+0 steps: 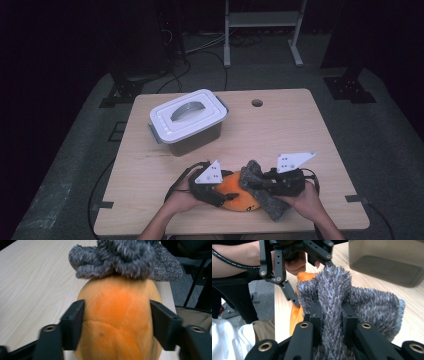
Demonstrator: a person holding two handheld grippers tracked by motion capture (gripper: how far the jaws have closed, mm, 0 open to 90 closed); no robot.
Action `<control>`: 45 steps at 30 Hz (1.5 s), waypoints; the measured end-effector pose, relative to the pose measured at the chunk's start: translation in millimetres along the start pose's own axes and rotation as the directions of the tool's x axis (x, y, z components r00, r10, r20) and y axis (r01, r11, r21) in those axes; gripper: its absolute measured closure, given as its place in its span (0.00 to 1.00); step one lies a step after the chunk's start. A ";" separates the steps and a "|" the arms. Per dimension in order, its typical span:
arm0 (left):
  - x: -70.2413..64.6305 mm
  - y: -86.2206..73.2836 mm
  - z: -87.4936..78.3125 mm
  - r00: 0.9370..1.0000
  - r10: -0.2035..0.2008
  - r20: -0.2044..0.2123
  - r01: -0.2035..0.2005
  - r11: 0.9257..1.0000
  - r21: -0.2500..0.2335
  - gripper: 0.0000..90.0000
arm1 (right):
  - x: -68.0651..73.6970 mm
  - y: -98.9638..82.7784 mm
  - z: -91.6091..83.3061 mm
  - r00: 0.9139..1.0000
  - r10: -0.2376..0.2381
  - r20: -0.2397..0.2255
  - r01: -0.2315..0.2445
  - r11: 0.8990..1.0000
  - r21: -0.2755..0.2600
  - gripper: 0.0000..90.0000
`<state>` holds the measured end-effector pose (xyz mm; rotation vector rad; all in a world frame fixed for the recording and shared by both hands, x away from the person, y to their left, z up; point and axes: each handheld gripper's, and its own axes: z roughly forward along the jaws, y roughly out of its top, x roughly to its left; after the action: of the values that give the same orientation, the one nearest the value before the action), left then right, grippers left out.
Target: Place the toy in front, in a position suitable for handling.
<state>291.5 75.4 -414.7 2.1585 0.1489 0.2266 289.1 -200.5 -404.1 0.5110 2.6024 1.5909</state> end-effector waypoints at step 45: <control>5.8 -4.4 -4.7 0.999 -0.036 0.006 0.036 0.999 -0.006 0.37 | -8.7 -7.2 -18.6 0.999 0.045 0.013 -0.045 0.999 0.002 0.83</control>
<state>296.0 82.8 -415.1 2.1484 0.1835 0.1992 291.5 -222.1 -402.7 0.5821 2.6016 1.5917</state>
